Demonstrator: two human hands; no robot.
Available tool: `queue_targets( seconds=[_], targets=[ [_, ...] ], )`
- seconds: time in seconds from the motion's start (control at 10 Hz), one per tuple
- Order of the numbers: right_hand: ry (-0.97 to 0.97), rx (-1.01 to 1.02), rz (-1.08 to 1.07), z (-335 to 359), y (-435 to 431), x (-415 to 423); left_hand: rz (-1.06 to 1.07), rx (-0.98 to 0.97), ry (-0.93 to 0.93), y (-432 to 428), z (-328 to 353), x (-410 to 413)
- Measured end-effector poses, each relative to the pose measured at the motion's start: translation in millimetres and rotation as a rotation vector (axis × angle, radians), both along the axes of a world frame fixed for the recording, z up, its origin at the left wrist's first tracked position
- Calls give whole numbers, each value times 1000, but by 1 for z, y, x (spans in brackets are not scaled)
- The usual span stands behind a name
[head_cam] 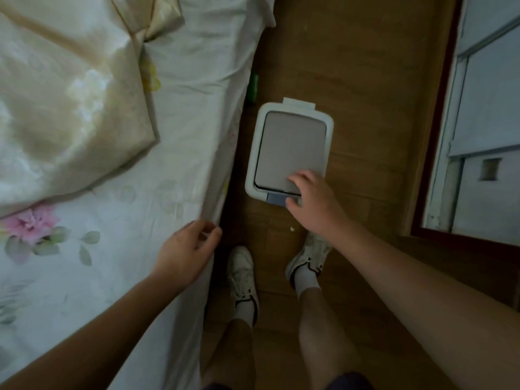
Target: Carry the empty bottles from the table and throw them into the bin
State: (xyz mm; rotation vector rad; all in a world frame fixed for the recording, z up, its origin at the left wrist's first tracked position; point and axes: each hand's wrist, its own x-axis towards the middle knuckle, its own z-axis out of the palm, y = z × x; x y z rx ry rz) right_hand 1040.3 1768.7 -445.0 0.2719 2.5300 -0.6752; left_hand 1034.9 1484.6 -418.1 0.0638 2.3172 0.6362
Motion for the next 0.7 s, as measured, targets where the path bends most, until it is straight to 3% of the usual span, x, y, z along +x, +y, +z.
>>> queue_targets(
  seconds=[0.1, 0.3, 0.5, 0.6, 0.7],
  targets=[
    [-109, 48, 5, -24, -17, 13, 6, 45, 14, -7, -6, 9],
    [-142, 147, 36, -41, -35, 26, 41, 89, 4, 4, -15, 23],
    [-226, 166, 158, -37, -23, 23, -103, 43, -30, 8, -16, 38],
    [-316, 101, 109, -25, -24, 15, -121, -5, -53, 8, -9, 41],
    [-422, -59, -93, -10, -26, 22, -75, -47, -54, -1, 0, 47]
  ],
)
